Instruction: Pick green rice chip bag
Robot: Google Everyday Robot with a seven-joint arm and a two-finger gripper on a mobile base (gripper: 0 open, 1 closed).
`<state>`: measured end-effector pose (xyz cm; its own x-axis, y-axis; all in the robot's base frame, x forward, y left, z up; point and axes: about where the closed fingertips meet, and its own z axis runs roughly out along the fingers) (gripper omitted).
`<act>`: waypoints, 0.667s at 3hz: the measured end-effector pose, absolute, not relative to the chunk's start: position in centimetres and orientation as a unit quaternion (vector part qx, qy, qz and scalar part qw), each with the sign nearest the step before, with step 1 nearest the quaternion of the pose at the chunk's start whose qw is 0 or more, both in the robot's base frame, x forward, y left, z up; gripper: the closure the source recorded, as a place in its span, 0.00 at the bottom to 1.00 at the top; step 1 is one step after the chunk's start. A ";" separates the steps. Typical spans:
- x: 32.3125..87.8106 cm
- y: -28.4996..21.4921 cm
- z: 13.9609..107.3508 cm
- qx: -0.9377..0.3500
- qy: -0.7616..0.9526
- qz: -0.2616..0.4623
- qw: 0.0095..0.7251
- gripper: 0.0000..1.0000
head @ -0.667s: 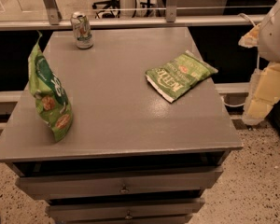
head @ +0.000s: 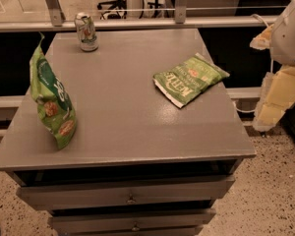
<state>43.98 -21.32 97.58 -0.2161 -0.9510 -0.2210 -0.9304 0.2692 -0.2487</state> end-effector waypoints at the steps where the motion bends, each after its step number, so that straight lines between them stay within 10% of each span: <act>1: 45.1 -18.7 96.2 -0.618 0.764 -0.002 0.188 0.00; 2: 47.2 -13.1 93.4 -0.642 0.731 0.062 0.223 0.00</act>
Offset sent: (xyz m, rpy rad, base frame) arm 0.0581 0.1538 -0.0750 0.3834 0.0284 0.2827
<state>47.19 -13.09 93.37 -0.0765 -0.9112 -0.4049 -0.9661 0.1682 -0.1960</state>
